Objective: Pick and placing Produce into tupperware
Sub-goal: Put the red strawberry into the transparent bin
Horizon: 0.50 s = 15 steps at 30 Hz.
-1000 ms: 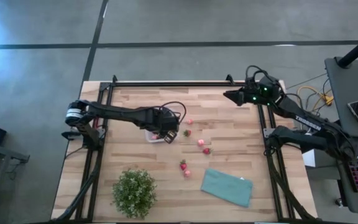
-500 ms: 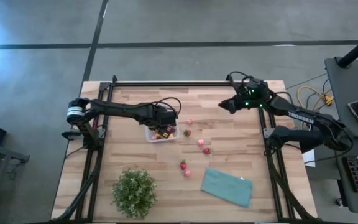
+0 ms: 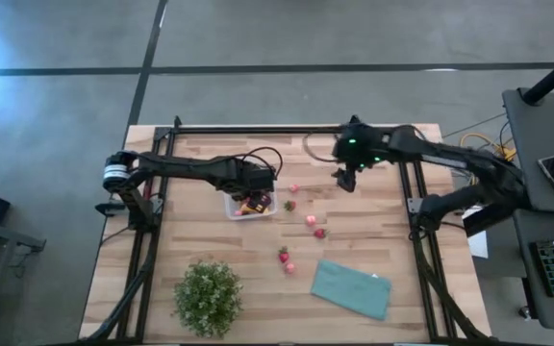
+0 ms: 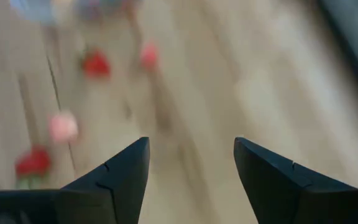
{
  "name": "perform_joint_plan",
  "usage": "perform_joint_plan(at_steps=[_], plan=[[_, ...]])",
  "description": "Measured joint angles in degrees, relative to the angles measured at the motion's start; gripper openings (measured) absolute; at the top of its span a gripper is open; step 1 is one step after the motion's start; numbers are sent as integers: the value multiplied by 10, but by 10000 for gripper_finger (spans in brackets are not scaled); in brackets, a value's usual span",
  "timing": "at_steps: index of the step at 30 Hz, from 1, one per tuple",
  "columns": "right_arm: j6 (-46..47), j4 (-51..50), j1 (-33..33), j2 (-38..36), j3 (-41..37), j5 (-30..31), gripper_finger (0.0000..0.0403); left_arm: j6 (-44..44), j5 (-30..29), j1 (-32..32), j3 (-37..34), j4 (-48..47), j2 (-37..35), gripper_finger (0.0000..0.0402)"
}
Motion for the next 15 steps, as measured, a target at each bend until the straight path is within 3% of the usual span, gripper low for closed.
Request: perform_joint_plan(at_steps=[3, 6, 12, 15], plan=[[-22, -93, 14, 69, 44, -21, 226, 0, 2, 2, -2, 0, -6, 258], [-42, -126, 40, 86, 51, -81, 226, 5, 2, 4, -3, 0, -24, 258], [-67, -103, 98, -15, -17, -84, 226, 7, -53, 0, -10, 20, -87, 258], [-80, -78, 128, -75, -62, -44, 226, 30, -83, -9, -24, 60, -130, 258]])
